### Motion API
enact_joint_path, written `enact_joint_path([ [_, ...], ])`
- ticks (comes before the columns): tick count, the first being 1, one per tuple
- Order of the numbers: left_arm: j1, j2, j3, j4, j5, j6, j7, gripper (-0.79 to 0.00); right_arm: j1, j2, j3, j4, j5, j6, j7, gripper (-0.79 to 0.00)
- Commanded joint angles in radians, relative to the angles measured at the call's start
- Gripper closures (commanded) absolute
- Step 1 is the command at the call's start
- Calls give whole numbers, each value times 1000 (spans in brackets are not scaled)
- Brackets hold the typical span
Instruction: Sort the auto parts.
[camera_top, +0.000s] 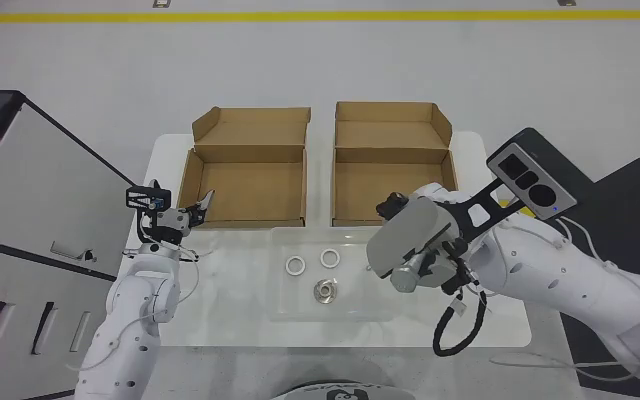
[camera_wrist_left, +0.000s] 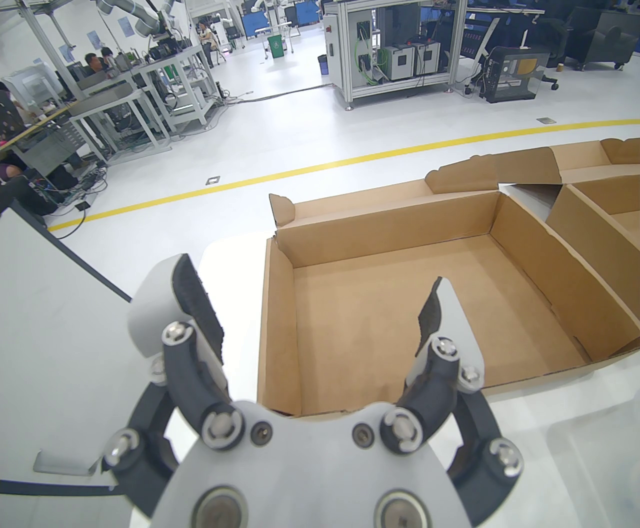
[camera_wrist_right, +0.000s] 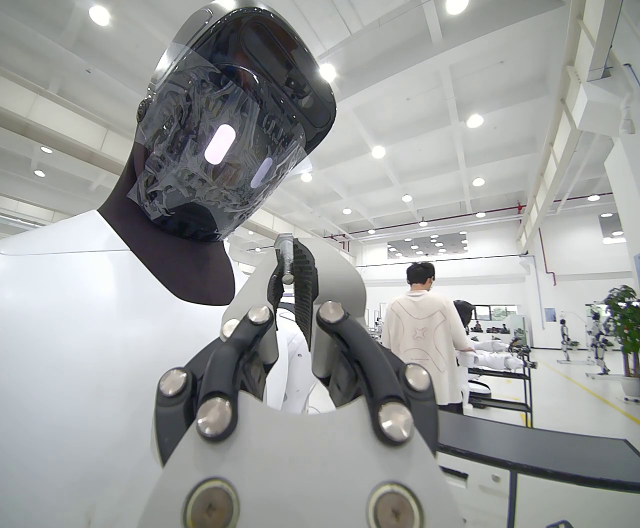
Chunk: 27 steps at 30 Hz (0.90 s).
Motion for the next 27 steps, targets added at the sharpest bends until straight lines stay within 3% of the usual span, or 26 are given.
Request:
enact_joint_path([
  [1, 0, 0, 0, 0, 0, 0, 0, -785, -3, 0, 1, 0, 1, 6, 5, 0],
  [11, 0, 0, 0, 0, 0, 0, 0, -785, -125, 45, 173, 15, 86, 7, 201, 0],
  [27, 0, 0, 0, 0, 0, 0, 0, -785, -378, 229, 649, 44, 334, 0, 720, 0],
])
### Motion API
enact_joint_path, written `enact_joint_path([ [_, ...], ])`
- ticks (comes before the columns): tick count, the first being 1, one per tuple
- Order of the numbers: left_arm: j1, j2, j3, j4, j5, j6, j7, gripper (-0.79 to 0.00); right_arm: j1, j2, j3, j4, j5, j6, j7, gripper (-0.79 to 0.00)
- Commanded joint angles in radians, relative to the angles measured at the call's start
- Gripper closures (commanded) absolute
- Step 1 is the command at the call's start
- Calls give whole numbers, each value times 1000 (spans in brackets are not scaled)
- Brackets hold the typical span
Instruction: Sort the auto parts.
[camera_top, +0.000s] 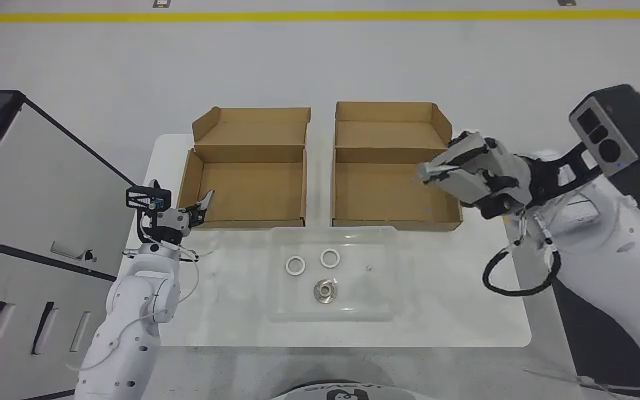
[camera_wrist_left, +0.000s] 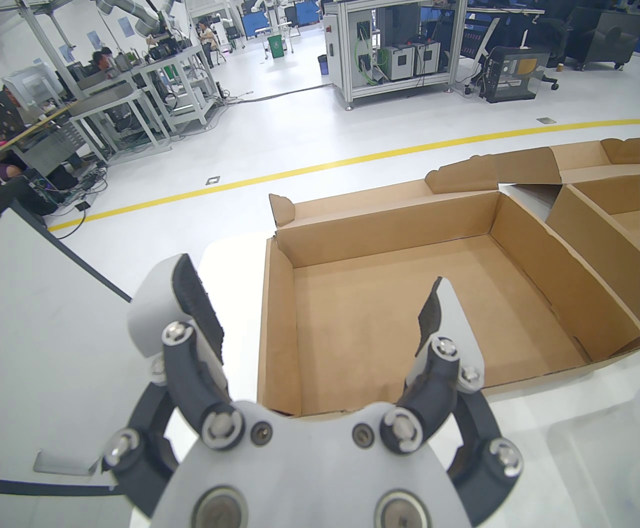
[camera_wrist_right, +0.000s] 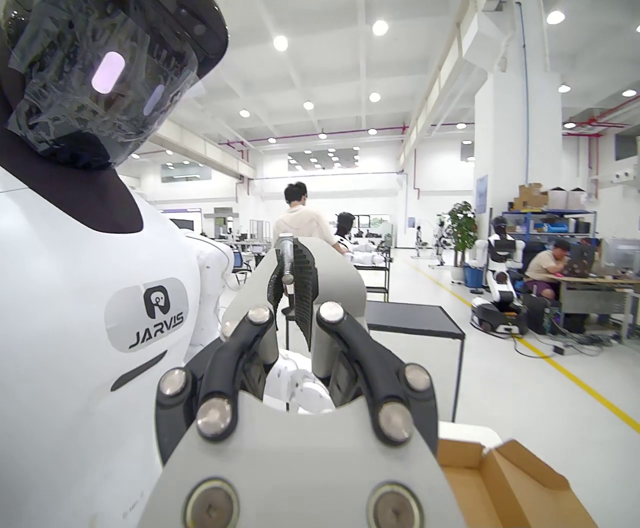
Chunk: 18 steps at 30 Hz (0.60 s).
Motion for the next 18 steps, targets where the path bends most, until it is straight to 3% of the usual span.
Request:
enact_joint_path([
  [1, 0, 0, 0, 0, 0, 0, 0, -785, -34, 19, 64, 5, 26, 0, 62, 0],
  [9, 0, 0, 0, 0, 0, 0, 0, -785, -162, 92, 304, 46, 108, 6, 376, 0],
  [14, 0, 0, 0, 0, 0, 0, 0, -785, -220, 125, 407, 27, 124, 84, 603, 0],
  [18, 0, 0, 0, 0, 0, 0, 0, -785, -258, 138, 461, 29, 89, 132, 716, 0],
])
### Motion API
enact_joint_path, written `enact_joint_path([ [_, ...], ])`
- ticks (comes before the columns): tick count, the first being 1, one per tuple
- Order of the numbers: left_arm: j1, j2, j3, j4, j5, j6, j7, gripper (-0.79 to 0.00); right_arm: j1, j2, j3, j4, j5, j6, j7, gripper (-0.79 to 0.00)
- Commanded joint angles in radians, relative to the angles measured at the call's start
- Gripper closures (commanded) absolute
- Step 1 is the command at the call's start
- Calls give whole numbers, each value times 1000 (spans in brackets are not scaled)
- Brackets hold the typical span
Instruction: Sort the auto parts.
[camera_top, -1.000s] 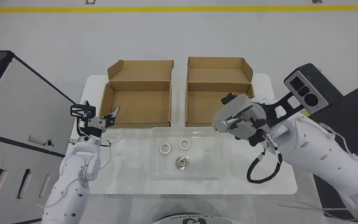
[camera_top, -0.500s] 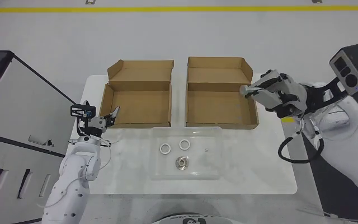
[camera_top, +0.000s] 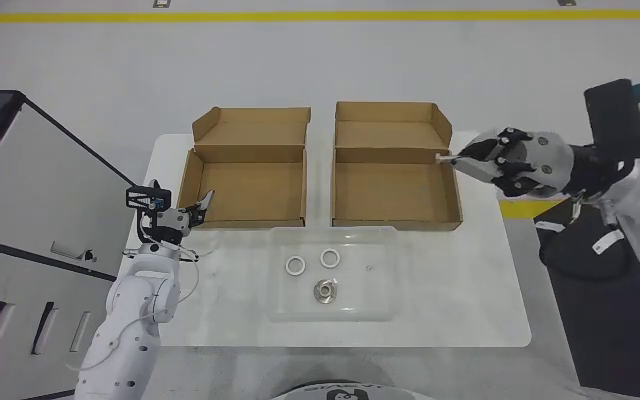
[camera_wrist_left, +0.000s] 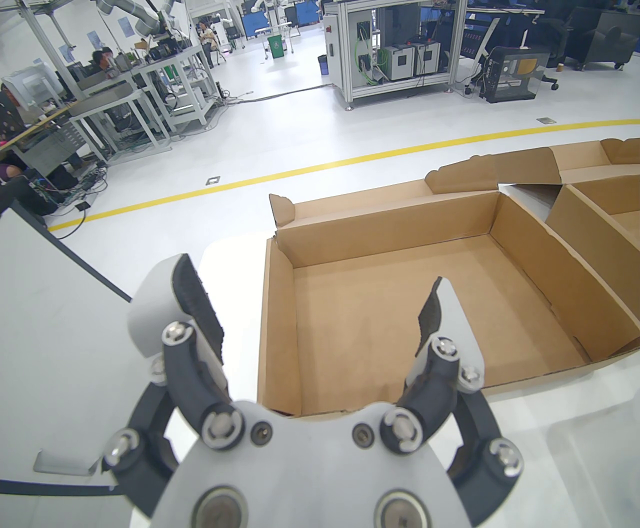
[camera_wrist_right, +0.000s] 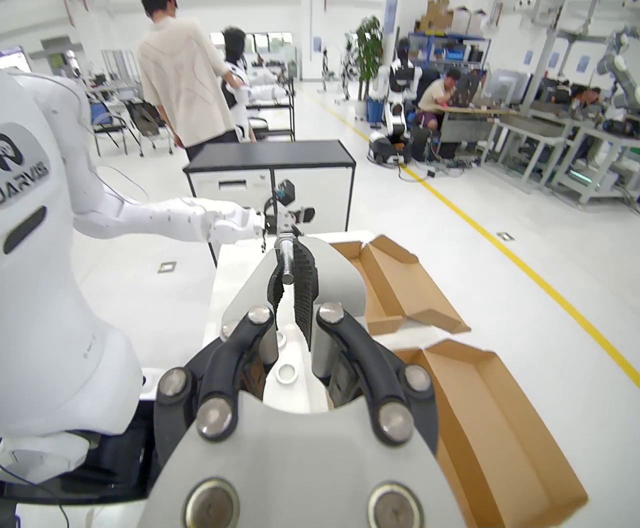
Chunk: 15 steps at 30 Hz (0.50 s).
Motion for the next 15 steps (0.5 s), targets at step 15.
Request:
enact_joint_path([
  [15, 0, 0, 0, 0, 0, 0, 0, -785, -30, 7, 0, 49, -184, 41, 210, 0],
])
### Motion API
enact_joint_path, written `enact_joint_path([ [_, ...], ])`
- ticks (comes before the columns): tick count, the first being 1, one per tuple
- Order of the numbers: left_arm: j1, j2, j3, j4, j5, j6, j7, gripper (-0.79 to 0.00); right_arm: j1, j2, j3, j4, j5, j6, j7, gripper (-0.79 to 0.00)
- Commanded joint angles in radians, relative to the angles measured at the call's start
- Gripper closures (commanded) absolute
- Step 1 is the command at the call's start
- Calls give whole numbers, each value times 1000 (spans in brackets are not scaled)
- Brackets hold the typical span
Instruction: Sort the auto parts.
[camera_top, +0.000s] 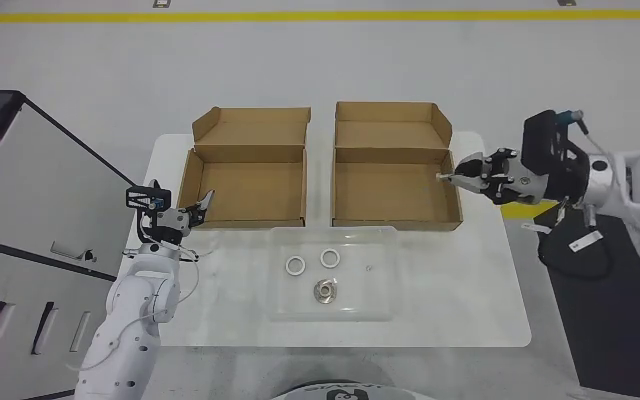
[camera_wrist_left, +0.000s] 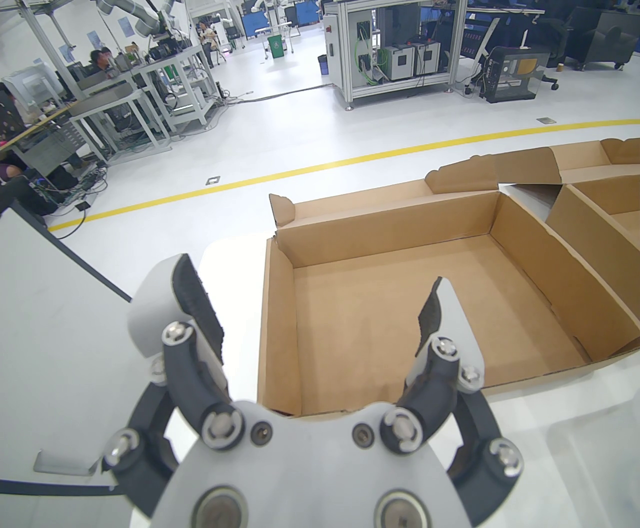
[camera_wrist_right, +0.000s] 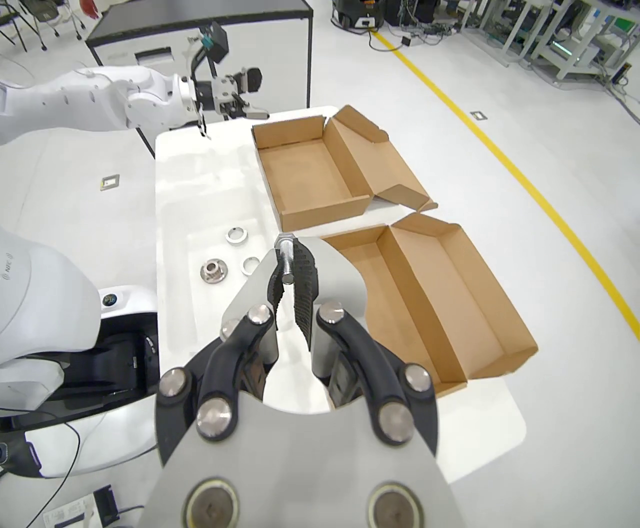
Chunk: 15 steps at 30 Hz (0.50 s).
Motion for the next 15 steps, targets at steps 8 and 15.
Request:
enact_joint_path([
  [8, 0, 0, 0, 0, 0, 0, 0, -785, 102, -14, -107, 89, -110, -6, 71, 0],
  [15, 0, 0, 0, 0, 0, 0, 0, -785, 286, -50, -264, 179, -168, -55, 117, 0],
])
